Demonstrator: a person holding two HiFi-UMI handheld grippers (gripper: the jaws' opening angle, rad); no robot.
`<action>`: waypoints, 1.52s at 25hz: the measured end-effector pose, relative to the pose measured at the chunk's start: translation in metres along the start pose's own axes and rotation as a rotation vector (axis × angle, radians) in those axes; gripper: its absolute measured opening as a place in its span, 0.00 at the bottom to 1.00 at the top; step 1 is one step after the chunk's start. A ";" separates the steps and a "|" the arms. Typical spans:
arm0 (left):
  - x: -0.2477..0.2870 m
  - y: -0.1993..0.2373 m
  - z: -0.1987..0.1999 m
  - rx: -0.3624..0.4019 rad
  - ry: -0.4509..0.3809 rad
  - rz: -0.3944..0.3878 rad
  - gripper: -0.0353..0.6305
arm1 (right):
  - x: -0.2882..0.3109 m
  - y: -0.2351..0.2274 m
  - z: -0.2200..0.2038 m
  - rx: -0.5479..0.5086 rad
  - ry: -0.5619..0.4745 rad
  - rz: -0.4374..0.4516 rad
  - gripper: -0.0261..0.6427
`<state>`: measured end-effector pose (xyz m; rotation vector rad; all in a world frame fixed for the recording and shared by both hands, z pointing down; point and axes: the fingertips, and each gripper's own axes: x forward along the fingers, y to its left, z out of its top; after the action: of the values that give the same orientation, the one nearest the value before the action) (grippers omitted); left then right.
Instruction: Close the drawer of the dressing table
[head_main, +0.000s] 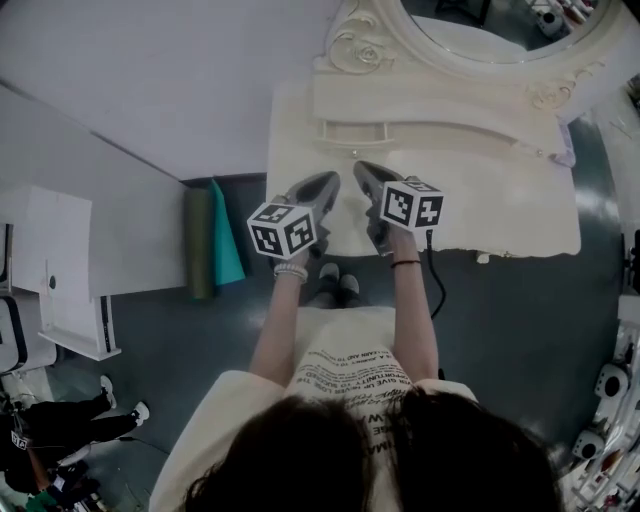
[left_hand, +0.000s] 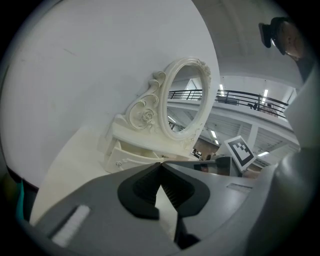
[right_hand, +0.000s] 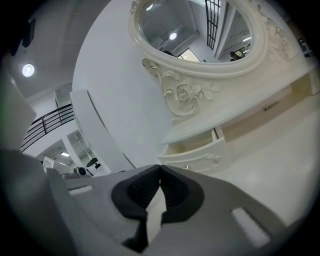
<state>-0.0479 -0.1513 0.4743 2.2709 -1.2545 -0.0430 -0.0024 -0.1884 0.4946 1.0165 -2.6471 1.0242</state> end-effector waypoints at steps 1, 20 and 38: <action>0.002 0.001 -0.001 -0.006 0.002 -0.005 0.06 | 0.001 -0.001 -0.001 0.004 0.005 -0.003 0.04; 0.015 0.019 -0.009 -0.043 0.063 -0.066 0.06 | 0.025 -0.032 -0.013 0.061 0.076 -0.168 0.18; 0.028 0.037 -0.012 -0.057 0.112 -0.093 0.06 | 0.048 -0.046 -0.023 0.119 0.130 -0.210 0.25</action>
<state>-0.0578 -0.1838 0.5087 2.2489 -1.0771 0.0143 -0.0127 -0.2250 0.5535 1.1792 -2.3422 1.1680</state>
